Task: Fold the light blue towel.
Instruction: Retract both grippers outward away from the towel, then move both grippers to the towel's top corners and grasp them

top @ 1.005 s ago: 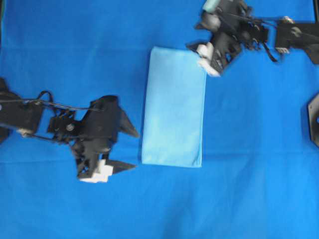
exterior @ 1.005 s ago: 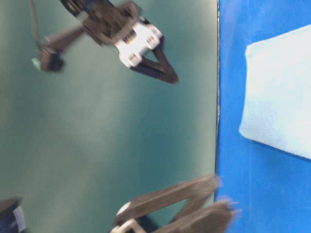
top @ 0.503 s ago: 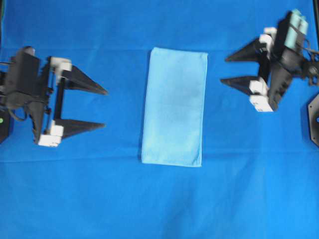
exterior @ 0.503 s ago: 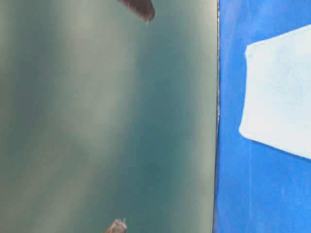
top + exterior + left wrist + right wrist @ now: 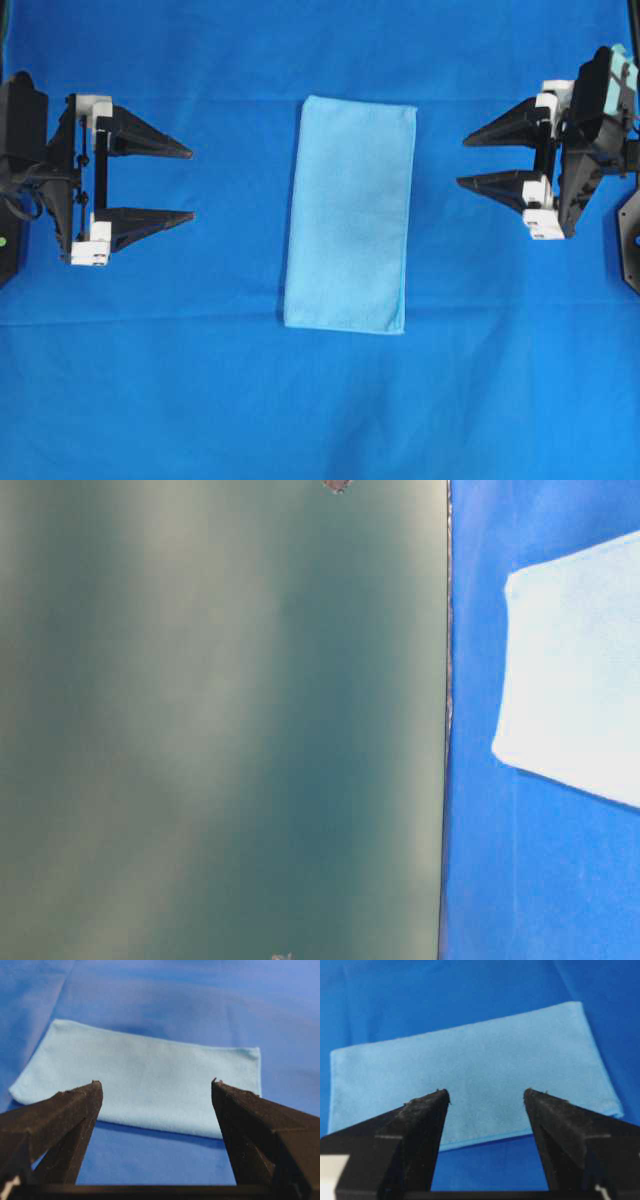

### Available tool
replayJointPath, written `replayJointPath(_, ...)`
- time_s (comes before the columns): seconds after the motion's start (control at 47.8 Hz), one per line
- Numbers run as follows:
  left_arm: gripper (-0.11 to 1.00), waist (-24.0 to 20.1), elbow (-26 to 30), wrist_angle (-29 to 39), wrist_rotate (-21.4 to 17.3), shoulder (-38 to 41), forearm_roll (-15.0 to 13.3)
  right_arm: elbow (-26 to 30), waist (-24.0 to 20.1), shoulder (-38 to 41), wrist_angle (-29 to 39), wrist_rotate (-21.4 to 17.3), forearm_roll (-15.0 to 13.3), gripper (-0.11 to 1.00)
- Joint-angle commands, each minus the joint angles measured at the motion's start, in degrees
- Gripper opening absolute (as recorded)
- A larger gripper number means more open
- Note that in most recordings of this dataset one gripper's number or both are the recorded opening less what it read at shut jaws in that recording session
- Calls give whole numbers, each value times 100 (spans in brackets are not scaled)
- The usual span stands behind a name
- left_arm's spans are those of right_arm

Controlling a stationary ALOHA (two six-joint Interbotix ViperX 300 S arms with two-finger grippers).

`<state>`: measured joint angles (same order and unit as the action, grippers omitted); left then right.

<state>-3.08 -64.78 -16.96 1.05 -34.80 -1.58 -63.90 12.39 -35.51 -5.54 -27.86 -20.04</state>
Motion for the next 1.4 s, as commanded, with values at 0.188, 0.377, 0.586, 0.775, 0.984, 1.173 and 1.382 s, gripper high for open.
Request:
replayJointPath(0.188, 84, -352, 694, -352, -79, 1020, 9, 360, 492, 316, -9, 53, -9, 64)
replayJointPath(0.377, 84, -896, 1450, -334, -316, 2171, 9, 835, 984, 1222, 255, 105, -167, 64)
replayJointPath(0.586, 84, -1371, 2153, -334, -387, 3349, 9, 1424, 1354, 2312, 606, 105, -483, 64)
replayJointPath(0.775, 84, -1652, 2575, -369, -387, 4201, 9, 1784, 1529, 3208, 571, 105, -563, 64)
replayJointPath(0.984, 84, -1890, 2856, -466, -387, 4904, 9, 2057, 1556, 3885, 422, 105, -598, 64)
replayJointPath(1.173, 82, -1916, 2988, -501, -387, 5309, 9, 2153, 1626, 4271, 404, 105, -606, 64)
replayJointPath(1.382, 54, -1916, 2971, -457, -571, 5511, 9, 2171, 1635, 4377, 404, 105, -606, 54)
